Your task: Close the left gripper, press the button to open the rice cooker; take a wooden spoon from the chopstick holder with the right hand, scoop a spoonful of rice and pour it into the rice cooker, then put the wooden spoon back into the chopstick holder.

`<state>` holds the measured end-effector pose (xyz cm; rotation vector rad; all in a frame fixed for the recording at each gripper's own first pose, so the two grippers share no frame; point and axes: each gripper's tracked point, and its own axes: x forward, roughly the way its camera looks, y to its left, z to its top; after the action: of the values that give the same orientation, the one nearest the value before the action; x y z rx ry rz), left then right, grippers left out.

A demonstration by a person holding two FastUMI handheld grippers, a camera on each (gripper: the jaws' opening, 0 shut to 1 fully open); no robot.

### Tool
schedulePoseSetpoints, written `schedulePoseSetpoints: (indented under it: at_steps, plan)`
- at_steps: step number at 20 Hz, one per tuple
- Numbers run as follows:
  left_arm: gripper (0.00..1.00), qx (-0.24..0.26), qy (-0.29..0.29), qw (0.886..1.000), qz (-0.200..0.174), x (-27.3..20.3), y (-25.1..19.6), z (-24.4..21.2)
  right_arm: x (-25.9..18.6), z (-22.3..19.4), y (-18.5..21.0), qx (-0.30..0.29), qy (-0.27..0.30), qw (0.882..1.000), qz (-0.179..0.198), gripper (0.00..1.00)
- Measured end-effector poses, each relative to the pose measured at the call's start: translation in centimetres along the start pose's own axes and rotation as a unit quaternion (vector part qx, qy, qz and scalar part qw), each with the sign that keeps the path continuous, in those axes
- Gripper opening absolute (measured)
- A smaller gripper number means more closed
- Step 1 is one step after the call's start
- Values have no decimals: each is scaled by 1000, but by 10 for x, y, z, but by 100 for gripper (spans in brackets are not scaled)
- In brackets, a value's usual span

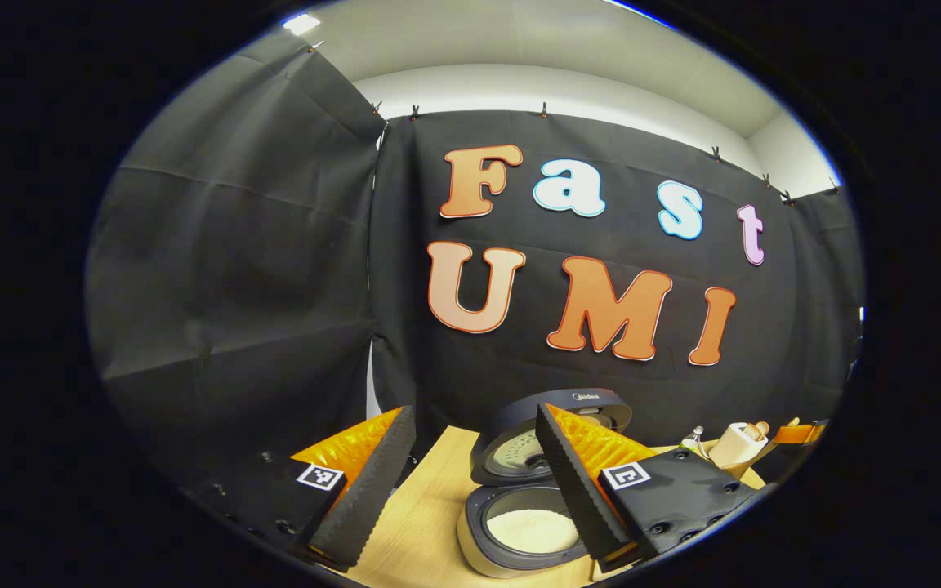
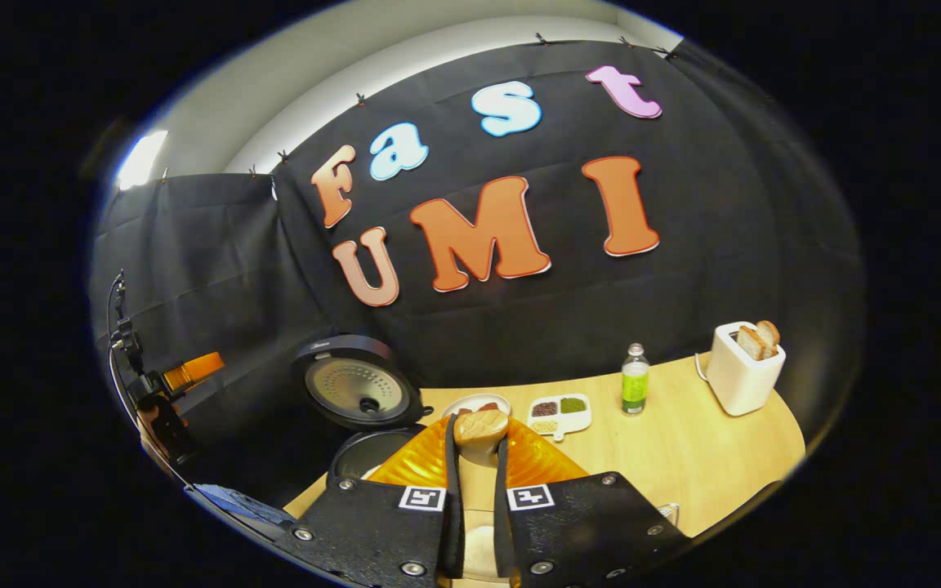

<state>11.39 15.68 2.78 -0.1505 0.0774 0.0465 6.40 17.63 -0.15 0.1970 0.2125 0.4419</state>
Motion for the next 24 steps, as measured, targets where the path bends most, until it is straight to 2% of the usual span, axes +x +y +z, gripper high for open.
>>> schedulePoseSetpoints:
  at_steps: [4, 5, 6, 11, 18, 24]
  plan:
    - [97, -3, -3, 1000, 13, -4, -3, -1, -29, -13, -57, 11, 11, 999, -42, 14]
    - [100, -2, -5, 1000, 18, -4, -2, 1, -34, -18, -67, 13, 16, 999, -49, 14]
    - [97, -1, -7, 1000, 24, -4, -2, 1, -39, -24, -77, 16, 20, 998, -55, 14]
    - [99, 17, -16, 999, 48, -13, -3, 8, -56, -61, -120, 34, 55, 994, -82, 13]
    - [97, 27, -15, 998, 52, -24, -23, 10, -43, -117, -155, 70, 97, 989, -82, 13]
    - [98, 40, -14, 997, 68, -33, -24, 11, -31, -153, -172, 118, 121, 983, -64, 13]
